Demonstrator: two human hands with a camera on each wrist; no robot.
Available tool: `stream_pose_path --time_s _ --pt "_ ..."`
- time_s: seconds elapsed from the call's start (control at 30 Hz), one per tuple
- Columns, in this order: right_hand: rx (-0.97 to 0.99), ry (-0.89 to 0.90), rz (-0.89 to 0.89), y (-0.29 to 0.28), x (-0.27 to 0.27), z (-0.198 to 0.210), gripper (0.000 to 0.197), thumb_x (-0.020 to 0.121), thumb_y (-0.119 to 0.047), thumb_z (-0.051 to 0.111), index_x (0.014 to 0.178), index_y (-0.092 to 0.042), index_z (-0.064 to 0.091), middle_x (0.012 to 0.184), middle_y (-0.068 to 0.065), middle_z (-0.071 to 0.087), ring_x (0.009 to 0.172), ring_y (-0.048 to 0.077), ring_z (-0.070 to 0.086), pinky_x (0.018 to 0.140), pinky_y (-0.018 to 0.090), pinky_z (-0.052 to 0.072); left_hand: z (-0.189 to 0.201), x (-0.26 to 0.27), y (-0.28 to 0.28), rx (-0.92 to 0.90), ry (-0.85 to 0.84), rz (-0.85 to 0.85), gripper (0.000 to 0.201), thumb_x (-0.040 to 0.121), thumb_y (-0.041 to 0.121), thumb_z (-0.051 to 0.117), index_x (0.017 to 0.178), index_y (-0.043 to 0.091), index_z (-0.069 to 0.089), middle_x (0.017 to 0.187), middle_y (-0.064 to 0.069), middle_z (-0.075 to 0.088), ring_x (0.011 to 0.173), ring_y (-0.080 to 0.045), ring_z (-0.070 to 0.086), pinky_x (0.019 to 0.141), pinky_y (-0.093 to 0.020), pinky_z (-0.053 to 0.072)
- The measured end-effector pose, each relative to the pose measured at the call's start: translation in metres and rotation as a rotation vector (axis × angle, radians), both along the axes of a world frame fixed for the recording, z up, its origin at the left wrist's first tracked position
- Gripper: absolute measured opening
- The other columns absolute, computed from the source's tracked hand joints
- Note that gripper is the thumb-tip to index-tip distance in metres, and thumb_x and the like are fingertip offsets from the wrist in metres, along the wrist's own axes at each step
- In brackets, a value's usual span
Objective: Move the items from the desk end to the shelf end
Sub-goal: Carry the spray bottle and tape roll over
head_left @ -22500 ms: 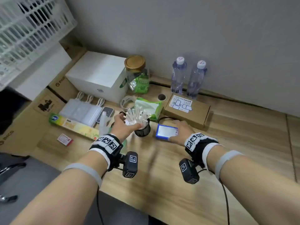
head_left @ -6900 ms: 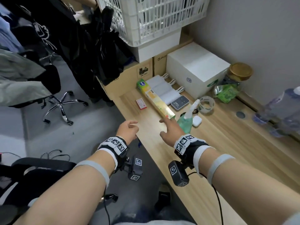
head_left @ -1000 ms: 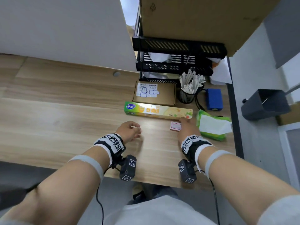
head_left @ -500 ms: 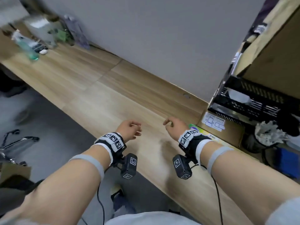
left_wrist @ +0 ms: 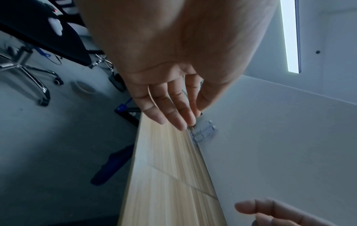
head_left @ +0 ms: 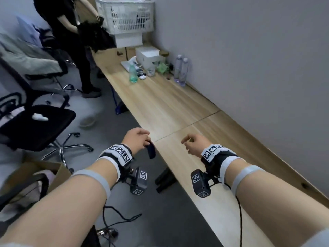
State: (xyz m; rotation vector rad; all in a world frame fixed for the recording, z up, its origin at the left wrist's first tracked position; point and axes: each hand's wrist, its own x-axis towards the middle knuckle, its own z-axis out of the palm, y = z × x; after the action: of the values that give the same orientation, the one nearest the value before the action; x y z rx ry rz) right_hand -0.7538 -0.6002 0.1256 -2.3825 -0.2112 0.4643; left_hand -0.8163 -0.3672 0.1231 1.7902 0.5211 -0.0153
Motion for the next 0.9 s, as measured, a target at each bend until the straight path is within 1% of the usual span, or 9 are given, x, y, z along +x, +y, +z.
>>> stream_pose_path --time_s 0.1,0.17,0.3,0.47,0.5,0.63,0.73,0.8,0.9 --pt "0.01 0.029 0.024 0.05 0.016 -0.005 0.02 0.09 -0.009 0.049 0.092 -0.016 0.067 0.082 0.005 0.066 0.064 0.015 0.061 0.058 0.024 0.05 -0.006 0.013 0.056 -0.003 0.013 0.054 0.018 0.097 0.009 0.051 0.104 0.011 0.067 0.096 -0.008 0.072 0.076 -0.017 0.065 0.064 -0.028 0.05" --pt "-0.001 0.048 0.039 0.076 0.033 -0.006 0.02 0.09 -0.007 0.049 0.091 -0.015 0.068 0.083 0.007 0.067 0.066 0.016 0.06 0.055 0.022 0.047 -0.008 0.024 0.083 -0.026 0.016 0.058 0.017 0.098 0.009 0.05 0.099 0.014 0.066 0.095 -0.007 0.072 0.077 -0.018 0.066 0.065 -0.028 0.05" --pt "-0.043 0.053 0.04 0.119 0.074 -0.006 0.021 0.091 -0.01 0.05 0.094 -0.015 0.07 0.084 0.005 0.069 0.07 0.015 0.063 0.059 0.023 0.049 -0.009 0.051 0.128 -0.041 0.009 0.069 0.017 0.098 0.01 0.05 0.095 0.017 0.065 0.094 -0.007 0.072 0.08 -0.02 0.067 0.067 -0.03 0.051" --pt "-0.041 0.059 0.048 0.172 0.128 -0.014 0.022 0.089 -0.011 0.05 0.092 -0.019 0.071 0.081 0.002 0.069 0.068 0.013 0.064 0.054 0.02 0.048 -0.009 0.094 0.179 -0.055 0.008 0.103 0.016 0.097 0.008 0.051 0.095 0.016 0.065 0.09 -0.005 0.07 0.077 -0.019 0.065 0.069 -0.029 0.05" --pt "-0.032 0.068 0.046 0.186 0.144 -0.02 0.022 0.089 -0.01 0.05 0.09 -0.019 0.07 0.08 0.002 0.069 0.068 0.014 0.064 0.056 0.021 0.05 -0.01 0.108 0.193 -0.053 0.004 0.111 0.016 0.097 0.008 0.051 0.096 0.016 0.065 0.09 -0.006 0.07 0.077 -0.019 0.065 0.07 -0.029 0.05" --pt "0.009 0.116 0.038 0.248 0.215 -0.043 0.023 0.086 -0.01 0.05 0.08 -0.024 0.067 0.08 0.004 0.07 0.071 0.018 0.066 0.07 0.034 0.058 -0.01 0.175 0.253 -0.036 0.007 0.143 0.016 0.097 0.009 0.052 0.101 0.014 0.067 0.093 -0.006 0.071 0.079 -0.018 0.066 0.074 -0.031 0.052" --pt "0.033 0.142 0.02 0.294 0.275 -0.058 0.024 0.086 -0.012 0.049 0.078 -0.026 0.066 0.084 0.005 0.072 0.072 0.018 0.068 0.073 0.035 0.058 -0.007 0.238 0.297 -0.006 0.015 0.156 0.016 0.097 0.008 0.052 0.103 0.013 0.066 0.092 -0.005 0.071 0.078 -0.017 0.065 0.074 -0.031 0.052" --pt "0.037 0.163 0.019 0.324 0.315 -0.062 0.023 0.086 -0.014 0.048 0.079 -0.027 0.066 0.086 0.006 0.073 0.078 0.021 0.071 0.076 0.036 0.058 -0.004 0.279 0.324 0.016 0.039 0.141 0.017 0.097 0.008 0.051 0.105 0.012 0.066 0.091 -0.005 0.07 0.077 -0.017 0.064 0.071 -0.029 0.051" --pt "0.048 0.191 0.026 0.364 0.367 -0.06 0.021 0.086 -0.017 0.049 0.079 -0.028 0.066 0.086 0.008 0.074 0.086 0.027 0.073 0.078 0.04 0.06 0.003 0.336 0.361 0.035 0.032 0.136 0.017 0.097 0.008 0.05 0.099 0.015 0.065 0.091 -0.006 0.069 0.073 -0.016 0.063 0.069 -0.028 0.049"
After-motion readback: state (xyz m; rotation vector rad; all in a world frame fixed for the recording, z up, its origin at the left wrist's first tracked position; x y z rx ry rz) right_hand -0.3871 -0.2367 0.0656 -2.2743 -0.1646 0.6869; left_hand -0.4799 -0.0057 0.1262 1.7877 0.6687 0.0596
